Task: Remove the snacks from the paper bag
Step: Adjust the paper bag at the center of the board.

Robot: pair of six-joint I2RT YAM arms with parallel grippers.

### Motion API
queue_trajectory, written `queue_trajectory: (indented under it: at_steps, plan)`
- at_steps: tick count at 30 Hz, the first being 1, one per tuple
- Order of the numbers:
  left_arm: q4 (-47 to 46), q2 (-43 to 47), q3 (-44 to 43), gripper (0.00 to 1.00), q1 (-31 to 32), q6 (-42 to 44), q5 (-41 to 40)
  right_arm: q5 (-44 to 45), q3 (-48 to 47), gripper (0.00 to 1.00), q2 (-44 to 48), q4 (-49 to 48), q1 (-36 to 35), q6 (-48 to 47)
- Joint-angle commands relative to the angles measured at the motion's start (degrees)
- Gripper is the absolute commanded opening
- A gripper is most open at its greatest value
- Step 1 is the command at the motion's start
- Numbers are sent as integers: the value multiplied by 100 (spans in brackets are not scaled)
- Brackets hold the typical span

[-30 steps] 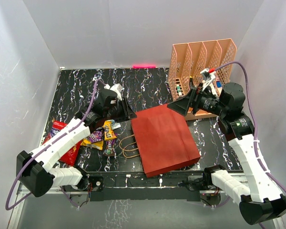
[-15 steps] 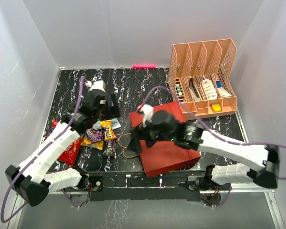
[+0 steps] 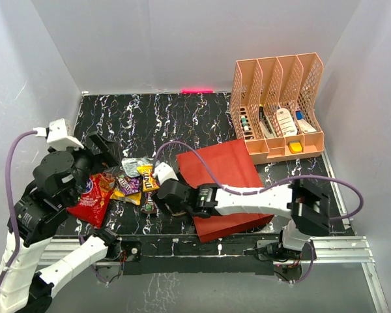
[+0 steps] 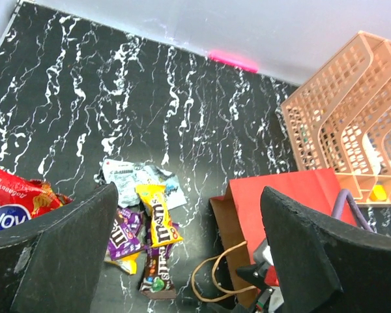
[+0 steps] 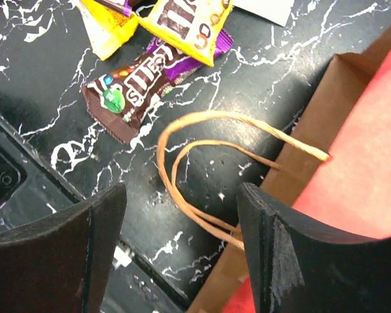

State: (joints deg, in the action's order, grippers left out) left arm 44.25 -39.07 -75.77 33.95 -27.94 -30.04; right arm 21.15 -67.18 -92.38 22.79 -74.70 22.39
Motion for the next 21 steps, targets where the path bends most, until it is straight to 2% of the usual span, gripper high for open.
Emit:
queue_trajectory:
  at_steps: [1,2,4,6,10,17,21]
  plan:
    - [339,-233,29,89,-7,131,-130,275,-538,63,-453,-464,-58,-198]
    - [334,-226,27,89,-5,136,-132,276,-625,52,-539,-426,-62,-157]
    - [299,-201,-5,89,-9,153,-138,276,-880,21,-616,-244,-60,-18]
    - [274,-176,-51,89,-8,183,-156,269,-1082,9,-488,-219,-63,63]
    - [286,-116,-113,89,-9,180,-198,21,-1116,7,208,-436,5,60]
    - [154,-11,-62,89,-7,99,-152,-3267,-325,7,1677,-1883,1509,421]
    - [80,-54,-93,89,-1,92,-121,-4199,-256,7,1947,-2347,1867,803]
